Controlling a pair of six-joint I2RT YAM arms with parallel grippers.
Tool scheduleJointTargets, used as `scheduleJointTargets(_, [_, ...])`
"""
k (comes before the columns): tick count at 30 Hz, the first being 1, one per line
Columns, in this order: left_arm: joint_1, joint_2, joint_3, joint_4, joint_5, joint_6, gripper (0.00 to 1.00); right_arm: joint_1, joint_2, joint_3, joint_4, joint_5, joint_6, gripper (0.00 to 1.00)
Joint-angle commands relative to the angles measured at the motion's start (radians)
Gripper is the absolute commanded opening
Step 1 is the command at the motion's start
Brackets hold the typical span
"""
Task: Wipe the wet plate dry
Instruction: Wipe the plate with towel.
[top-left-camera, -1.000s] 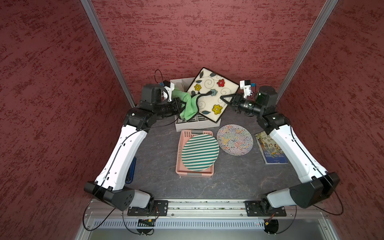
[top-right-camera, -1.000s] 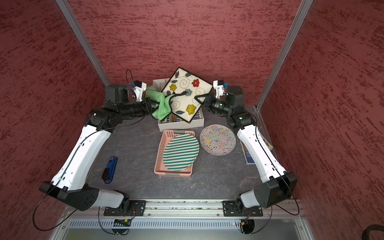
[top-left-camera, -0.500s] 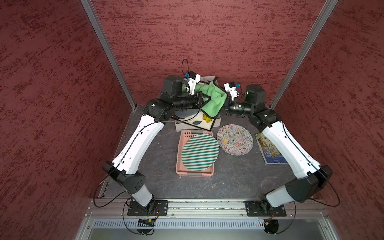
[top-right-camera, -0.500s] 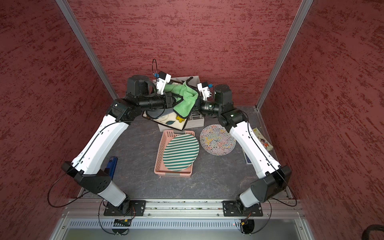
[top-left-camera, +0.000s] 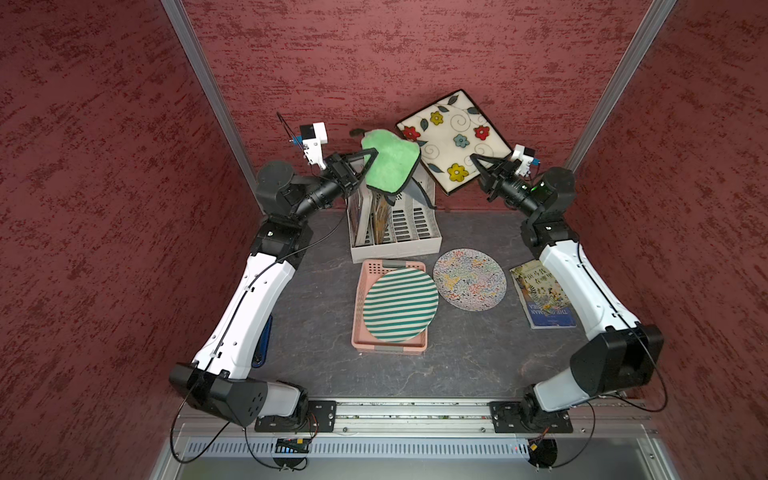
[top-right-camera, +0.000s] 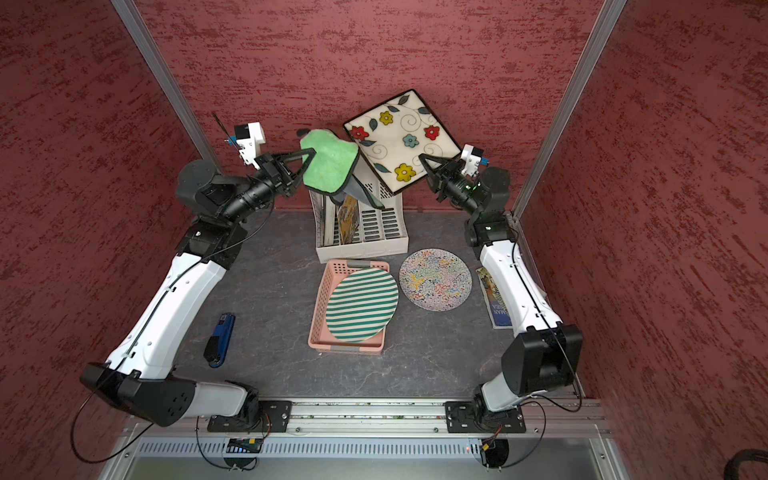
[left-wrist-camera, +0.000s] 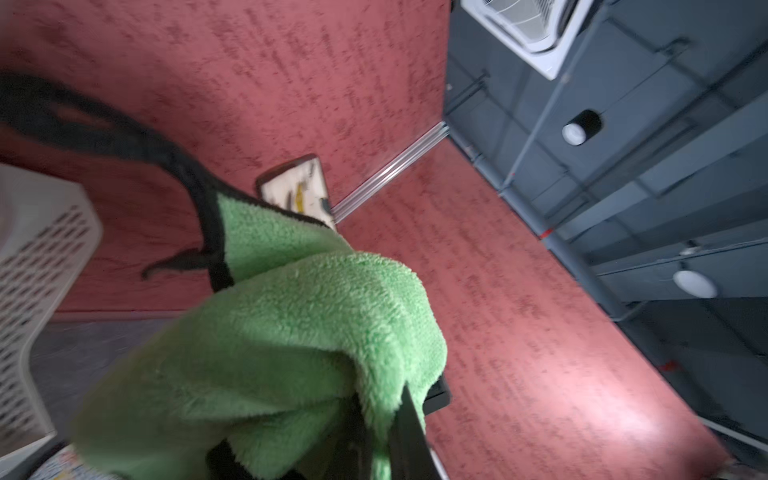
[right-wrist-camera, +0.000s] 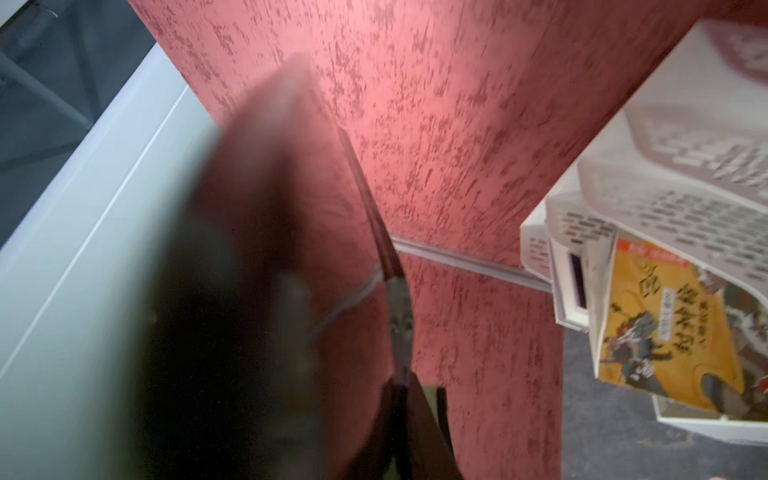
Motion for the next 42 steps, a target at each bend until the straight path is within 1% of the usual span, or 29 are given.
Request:
scheduleJointTargets(1, [-0.002, 0.054, 0.069, 0.253, 0.005, -0.187, 0.0, 0.026, -0.067, 0.008, 0.415, -0.052, 0.135, 0.0])
scheduleJointTargets(4, [-0.001, 0.07, 0.107, 0.229, -0.03, -0.174, 0.0, 0.035, -0.054, -0.003, 0.511, -0.041, 0.204, 0.0])
scheduleJointTargets(9, [0.012, 0.064, 0.056, 0.251, -0.093, -0.208, 0.0, 0.045, -0.028, 0.003, 0.656, 0.019, 0.303, 0.0])
scheduleJointTargets(12, [0.013, 0.065, 0.015, 0.29, -0.12, -0.252, 0.0, 0.052, -0.018, 0.032, 0.675, 0.032, 0.317, 0.0])
scheduleJointTargets(15, [0.005, 0.089, 0.019, 0.386, -0.134, -0.308, 0.0, 0.067, -0.01, 0.076, 0.62, -0.026, 0.279, 0.0])
scheduleJointTargets(16, [-0.004, 0.099, 0.036, 0.403, -0.135, -0.318, 0.0, 0.076, -0.011, 0.083, 0.599, -0.044, 0.256, 0.0])
scheduleJointTargets(19, [-0.039, 0.152, 0.144, 0.411, -0.133, -0.336, 0.0, 0.11, -0.006, 0.094, 0.548, -0.089, 0.214, 0.0])
scheduleJointTargets(24, [-0.068, 0.234, 0.297, 0.446, -0.159, -0.388, 0.0, 0.156, 0.0, 0.096, 0.525, -0.136, 0.19, 0.0])
scheduleJointTargets(29, [-0.144, 0.328, 0.41, 0.495, -0.188, -0.474, 0.0, 0.221, 0.043, 0.206, 0.509, -0.195, 0.158, 0.0])
scheduleJointTargets(34, [-0.236, 0.418, 0.539, 0.482, -0.157, -0.479, 0.0, 0.253, 0.133, 0.338, 0.535, -0.165, 0.191, 0.0])
scheduleJointTargets(38, [-0.298, 0.438, 0.559, 0.486, -0.137, -0.476, 0.0, 0.225, 0.216, 0.511, 0.449, -0.096, 0.158, 0.0])
scheduleJointTargets(42, [-0.34, 0.416, 0.503, 0.501, -0.137, -0.477, 0.0, 0.152, 0.327, 0.742, 0.31, -0.033, 0.146, 0.0])
